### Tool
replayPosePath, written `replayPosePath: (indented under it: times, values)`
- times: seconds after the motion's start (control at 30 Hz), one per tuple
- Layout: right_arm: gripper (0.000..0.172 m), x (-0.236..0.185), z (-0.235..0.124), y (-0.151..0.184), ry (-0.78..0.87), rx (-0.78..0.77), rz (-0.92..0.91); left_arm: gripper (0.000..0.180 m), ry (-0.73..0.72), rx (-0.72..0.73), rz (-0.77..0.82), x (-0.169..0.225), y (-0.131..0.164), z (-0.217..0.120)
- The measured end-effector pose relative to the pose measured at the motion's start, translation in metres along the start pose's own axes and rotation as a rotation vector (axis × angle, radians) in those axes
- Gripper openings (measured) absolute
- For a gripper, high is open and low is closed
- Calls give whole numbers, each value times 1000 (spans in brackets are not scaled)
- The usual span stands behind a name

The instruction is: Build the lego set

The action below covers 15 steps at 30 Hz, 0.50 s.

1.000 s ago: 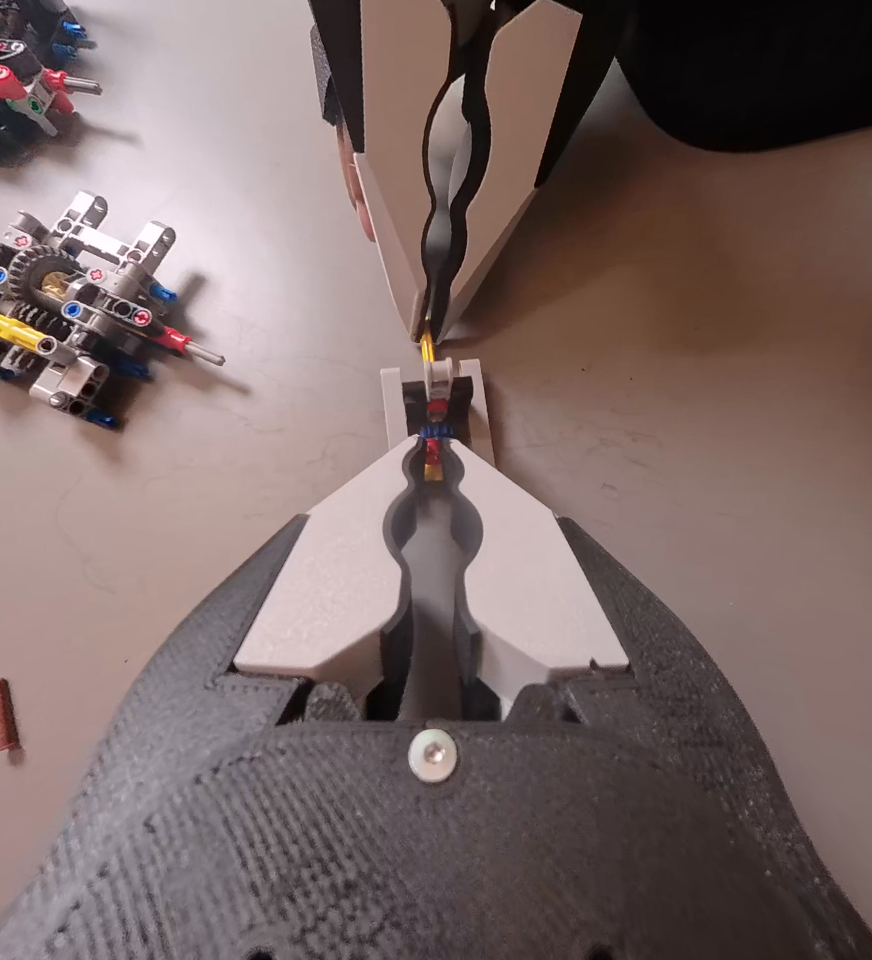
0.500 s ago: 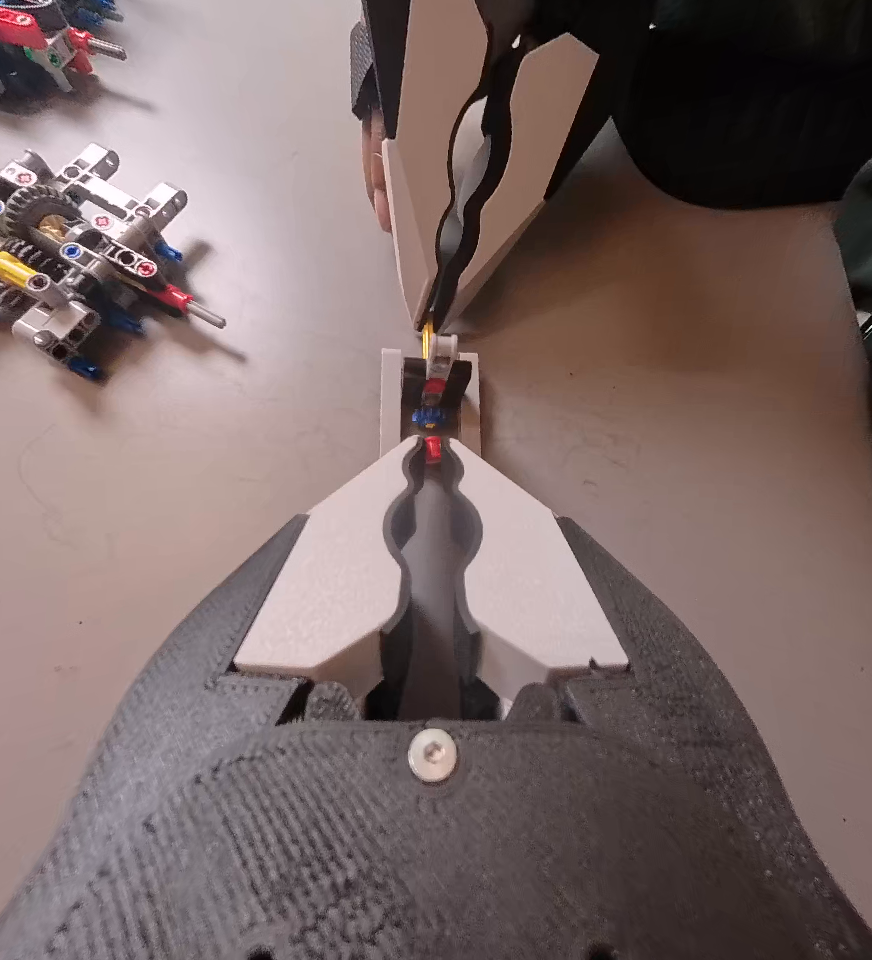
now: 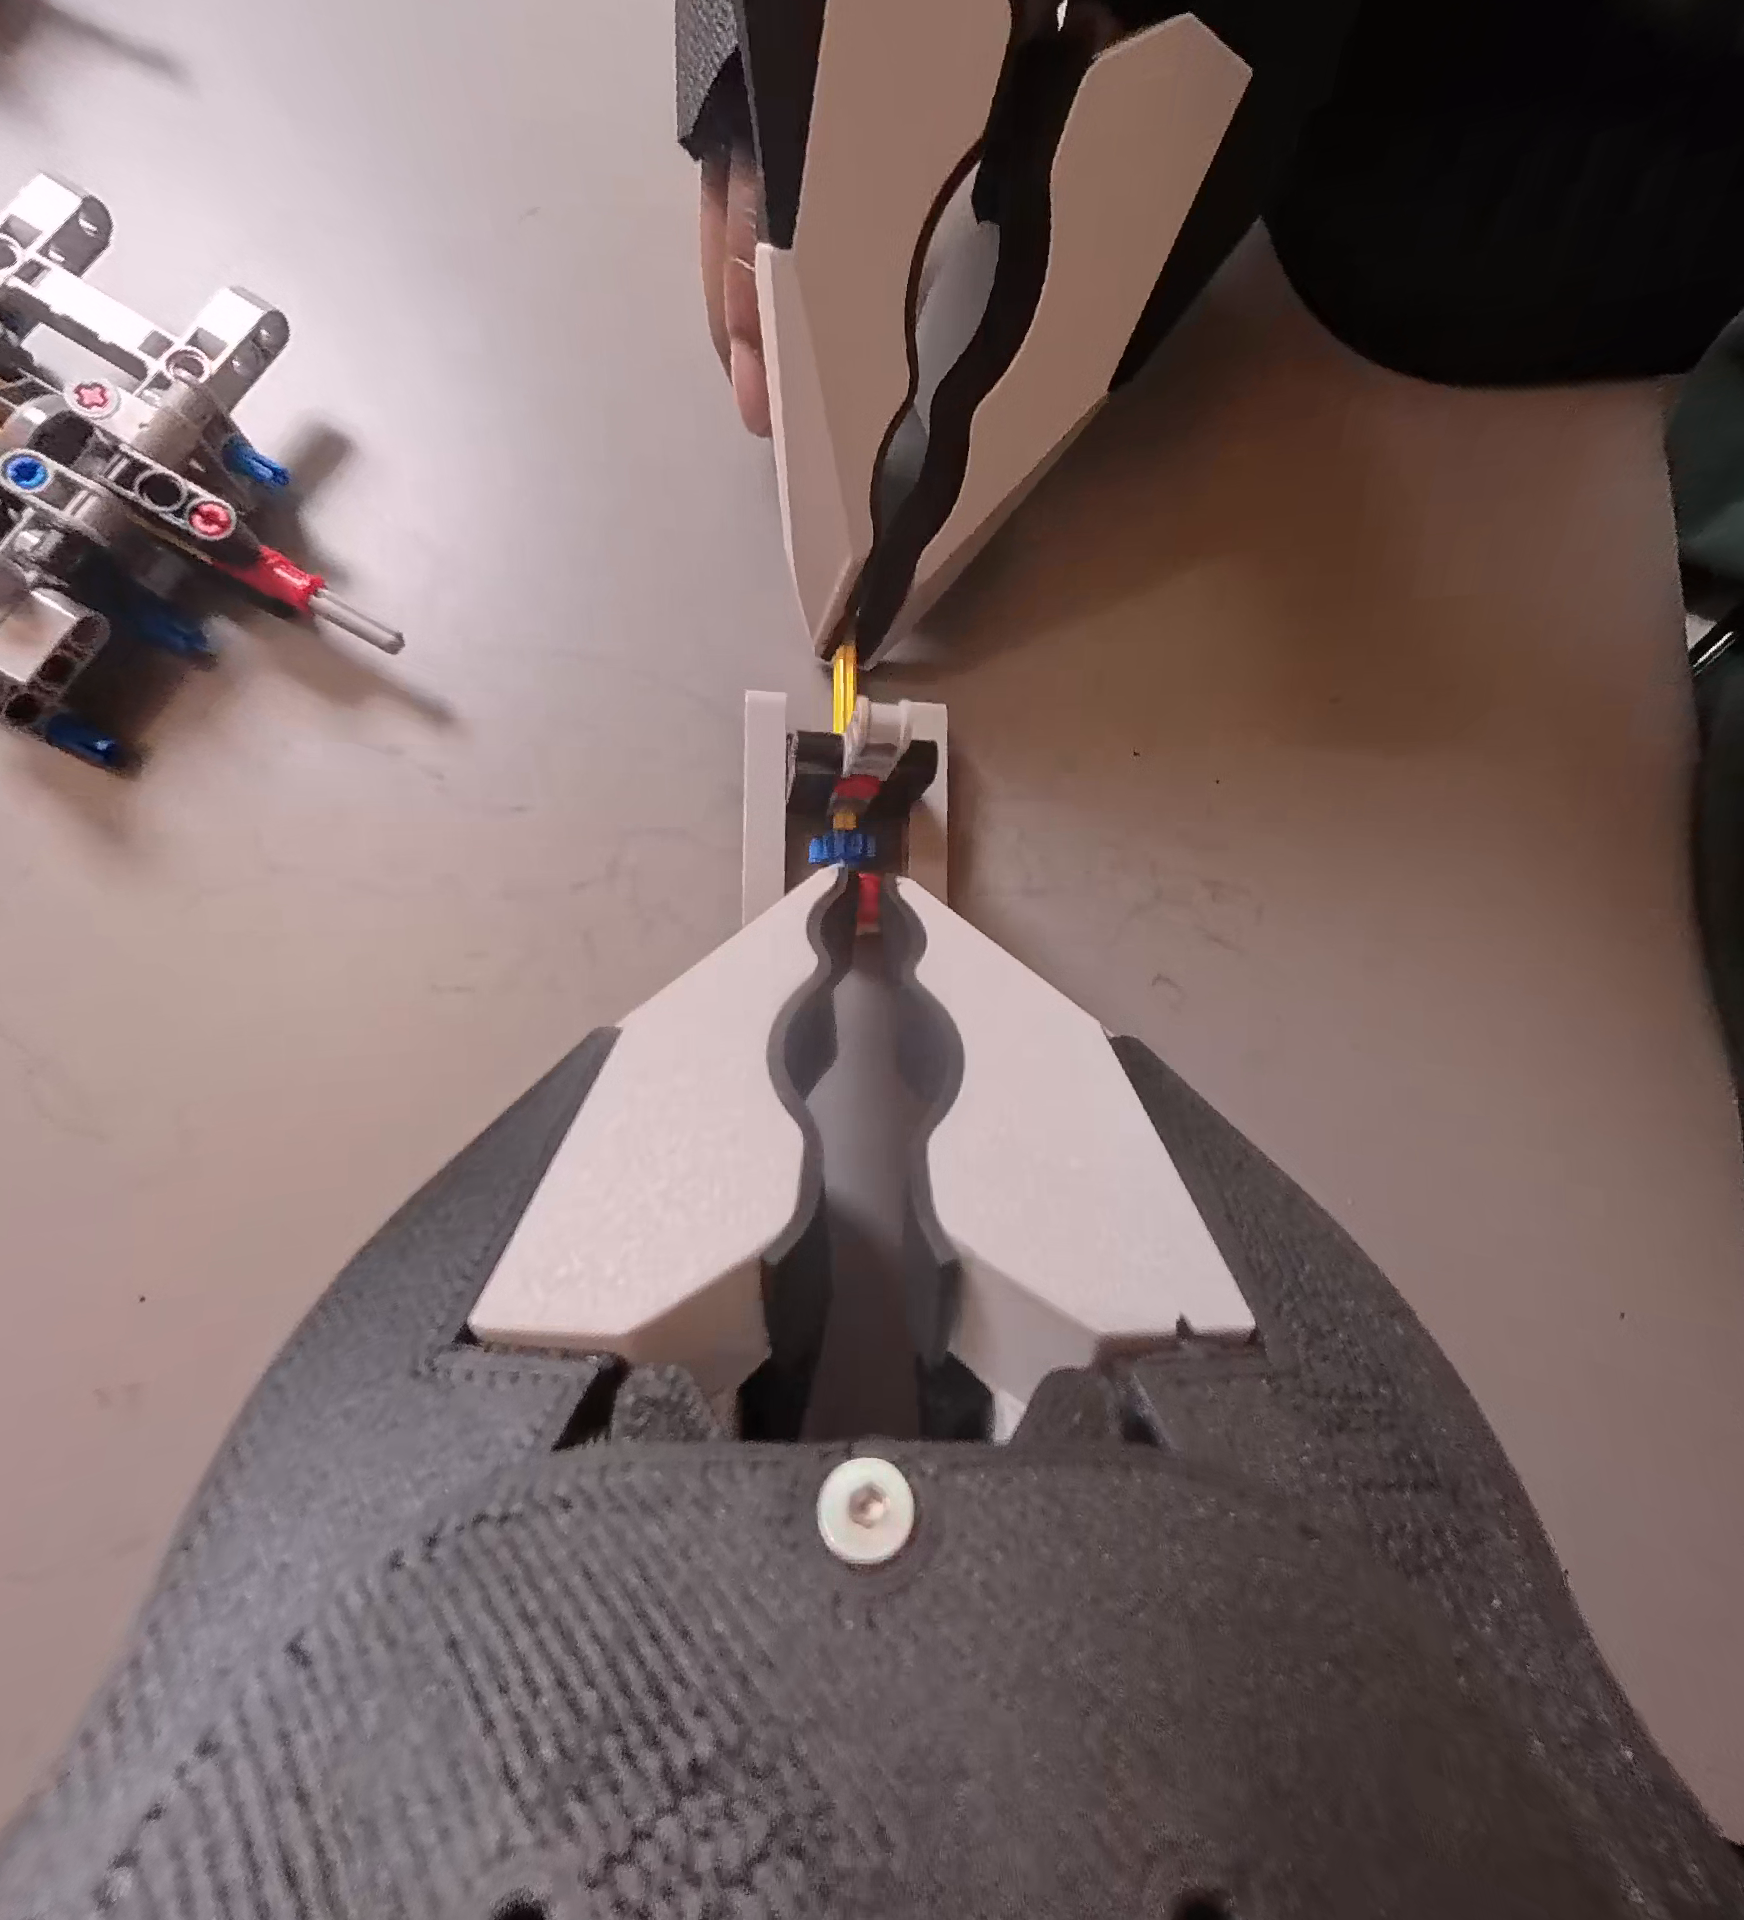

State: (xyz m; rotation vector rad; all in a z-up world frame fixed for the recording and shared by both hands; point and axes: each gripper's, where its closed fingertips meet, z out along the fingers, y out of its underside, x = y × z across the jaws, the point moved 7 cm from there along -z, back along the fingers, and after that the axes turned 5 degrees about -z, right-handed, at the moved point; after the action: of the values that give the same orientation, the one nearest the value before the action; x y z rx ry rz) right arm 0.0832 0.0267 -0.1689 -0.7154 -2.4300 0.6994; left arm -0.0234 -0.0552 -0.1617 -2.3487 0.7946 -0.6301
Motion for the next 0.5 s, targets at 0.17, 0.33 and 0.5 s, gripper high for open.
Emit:
replayPosePath:
  times: [0.17, 0.33, 0.5]
  values:
    - [3, 0, 0, 0, 5, -7, -8, 2, 12, -17, 5, 0, -2, 2]
    - [3, 0, -2, 0, 1, -20, -13, 2, 10, -13, 2, 0, -2, 2]
    - [3, -1, -5, 4, -15, -28, -4, 2, 10, -14, -3, 1, -2, 2]
